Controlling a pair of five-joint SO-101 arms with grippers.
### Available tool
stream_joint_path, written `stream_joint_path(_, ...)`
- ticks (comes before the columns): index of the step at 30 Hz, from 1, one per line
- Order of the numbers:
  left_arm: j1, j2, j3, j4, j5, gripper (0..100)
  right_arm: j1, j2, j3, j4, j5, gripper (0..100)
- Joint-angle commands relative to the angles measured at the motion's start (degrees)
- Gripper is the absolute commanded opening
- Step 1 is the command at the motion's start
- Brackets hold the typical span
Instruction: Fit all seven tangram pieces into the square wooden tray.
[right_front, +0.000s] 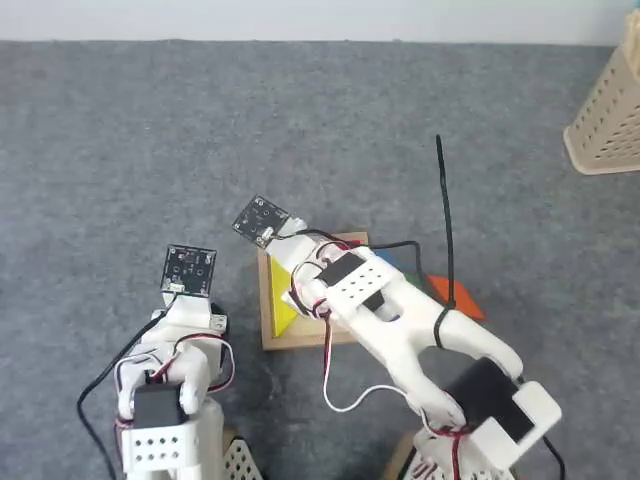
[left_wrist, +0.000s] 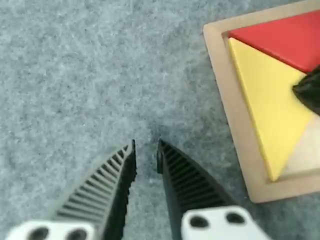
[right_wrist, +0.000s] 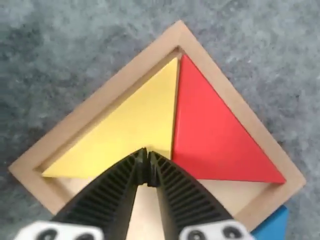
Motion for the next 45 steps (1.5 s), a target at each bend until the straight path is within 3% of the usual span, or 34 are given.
stream_joint_path(1,0.18,-1.32,-0.48,0.00,0.35,7,-1.19,1.89,-3.34,-2.59,-0.79,0.6)
stream_joint_path(9,0.18,-1.32,-0.48,0.00,0.35,7,-3.12,2.51,-3.87,-3.21,-0.79,0.6)
stream_joint_path(14,0.18,-1.32,-0.48,0.00,0.35,7,0.57,-3.21,-4.22,0.66,-1.23,0.6)
stream_joint_path(24,0.18,-1.32,-0.48,0.00,0.35,7,15.43,-32.40,-4.22,25.71,0.09,0.6)
stream_joint_path(31,0.18,-1.32,-0.48,0.00,0.35,7,30.11,-31.78,-3.34,39.60,9.58,0.9)
stream_joint_path(33,0.18,-1.32,-0.48,0.00,0.35,7,32.84,-30.37,-2.11,42.07,14.15,5.2)
stream_joint_path(38,0.18,-1.32,-0.48,0.00,0.35,7,37.41,-26.07,2.55,40.57,22.95,20.5)
stream_joint_path(45,0.18,-1.32,-0.48,0.00,0.35,7,41.01,-17.98,2.81,32.66,24.00,19.5)
